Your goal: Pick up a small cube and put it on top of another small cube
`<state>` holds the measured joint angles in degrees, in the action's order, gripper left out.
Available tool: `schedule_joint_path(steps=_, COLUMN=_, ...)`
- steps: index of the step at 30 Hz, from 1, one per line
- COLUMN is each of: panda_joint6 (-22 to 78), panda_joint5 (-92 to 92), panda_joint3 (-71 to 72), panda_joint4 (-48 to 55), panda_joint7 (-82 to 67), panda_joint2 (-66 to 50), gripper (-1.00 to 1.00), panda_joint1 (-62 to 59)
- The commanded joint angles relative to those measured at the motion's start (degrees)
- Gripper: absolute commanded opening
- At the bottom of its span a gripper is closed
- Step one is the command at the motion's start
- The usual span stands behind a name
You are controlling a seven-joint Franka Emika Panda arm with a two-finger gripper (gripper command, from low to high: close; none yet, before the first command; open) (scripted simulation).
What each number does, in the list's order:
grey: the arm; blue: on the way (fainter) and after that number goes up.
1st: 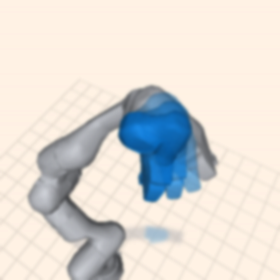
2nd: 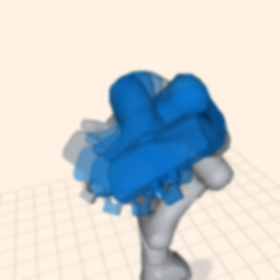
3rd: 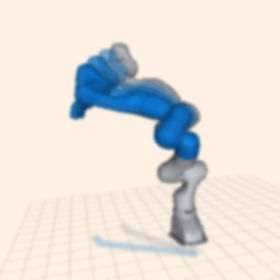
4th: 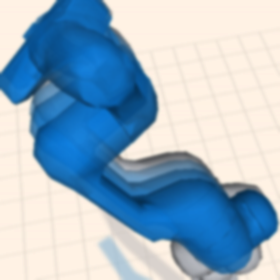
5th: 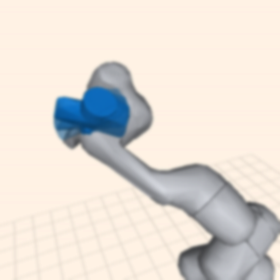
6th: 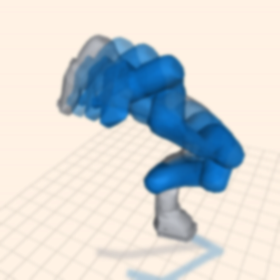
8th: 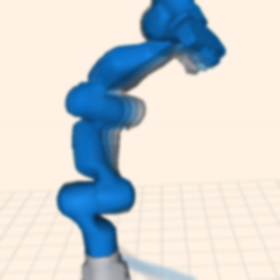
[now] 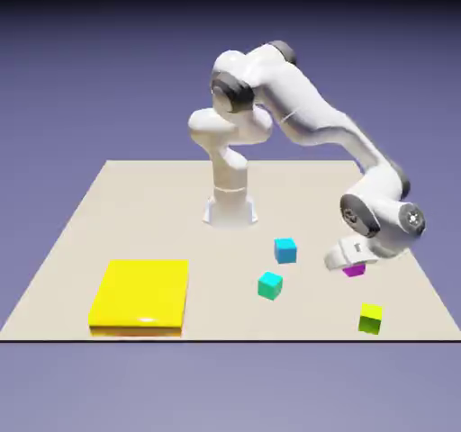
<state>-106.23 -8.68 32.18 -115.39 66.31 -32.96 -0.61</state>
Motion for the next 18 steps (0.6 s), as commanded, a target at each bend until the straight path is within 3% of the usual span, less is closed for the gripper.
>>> schedule_joint_path(steps=1, panda_joint6=0.1, panda_joint5=0.6, panda_joint3=-1.9, panda_joint4=-1.4, panda_joint7=-2.2, panda_joint2=2.1, gripper=-1.00, panda_joint1=-0.8)
schedule_joint_path(steps=8, panda_joint6=0.6, panda_joint5=4.7, panda_joint3=-12.0, panda_joint4=-8.8, panda_joint7=-14.1, panda_joint2=13.0, gripper=-1.00, panda_joint1=-4.8)
schedule_joint_path(steps=12, panda_joint6=-9.1, panda_joint5=3.0, panda_joint3=-13.0, panda_joint4=-14.7, panda_joint7=-13.0, panda_joint2=9.0, gripper=-1.00, panda_joint1=-4.4)
schedule_joint_path(steps=13, panda_joint6=-9.1, panda_joint5=3.0, panda_joint3=-13.0, panda_joint4=-14.7, panda_joint7=-13.0, panda_joint2=9.0, gripper=1.00, panda_joint1=-4.4)
schedule_joint_path(steps=18, panda_joint6=0.6, panda_joint5=4.7, panda_joint3=-12.0, panda_joint4=-8.8, panda_joint7=-14.1, panda_joint2=13.0, gripper=1.00, panda_joint1=-4.8)
